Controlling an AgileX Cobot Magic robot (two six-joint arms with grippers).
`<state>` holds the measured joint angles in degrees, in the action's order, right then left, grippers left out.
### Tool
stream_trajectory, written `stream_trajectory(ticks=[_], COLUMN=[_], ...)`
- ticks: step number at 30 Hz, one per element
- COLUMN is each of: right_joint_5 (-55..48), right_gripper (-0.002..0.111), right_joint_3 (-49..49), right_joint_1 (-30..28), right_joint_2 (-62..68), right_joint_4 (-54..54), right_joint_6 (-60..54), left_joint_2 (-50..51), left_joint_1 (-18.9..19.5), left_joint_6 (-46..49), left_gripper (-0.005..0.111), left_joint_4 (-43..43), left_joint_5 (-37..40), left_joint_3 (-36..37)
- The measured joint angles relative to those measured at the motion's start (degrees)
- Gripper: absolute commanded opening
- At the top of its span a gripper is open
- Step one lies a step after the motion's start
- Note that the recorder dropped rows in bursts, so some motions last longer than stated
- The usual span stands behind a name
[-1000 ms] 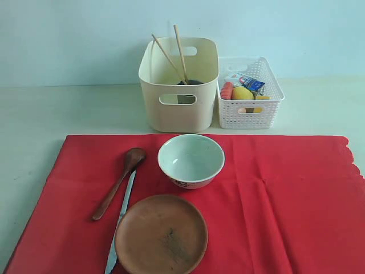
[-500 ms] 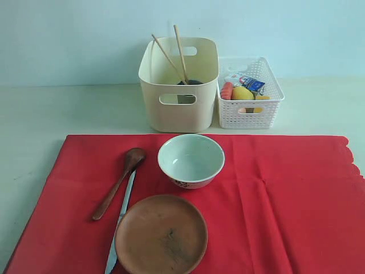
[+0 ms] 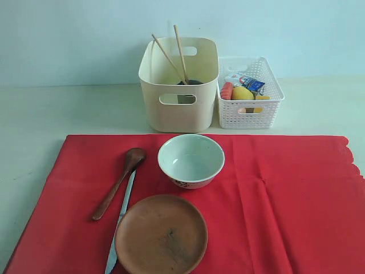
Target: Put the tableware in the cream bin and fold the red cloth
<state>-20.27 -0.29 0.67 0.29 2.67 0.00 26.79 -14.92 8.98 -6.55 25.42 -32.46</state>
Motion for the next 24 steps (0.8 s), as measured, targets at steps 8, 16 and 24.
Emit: stream_trajectory(ticks=[8,16,24], right_joint_5=[0.0,0.0,0.0], right_gripper=[0.0,0.0,0.0], right_joint_3=[0.0,0.0,0.0], right_joint_1=[0.0,0.0,0.0], right_joint_2=[0.0,0.0,0.0], right_joint_4=[0.0,0.0,0.0], right_joint_6=[0.0,0.0,0.0], left_joint_2=[0.0,5.8,25.3], left_joint_1=[0.0,0.0,-0.23], left_joint_6=[0.0,0.1,0.23], left_gripper=[0.0,0.0,0.023], left_joint_4=[0.0,0.0,-0.81], left_joint_5=[-1.32,-1.53,-3.02], left_joint_3=[0.0,1.0,-0.17])
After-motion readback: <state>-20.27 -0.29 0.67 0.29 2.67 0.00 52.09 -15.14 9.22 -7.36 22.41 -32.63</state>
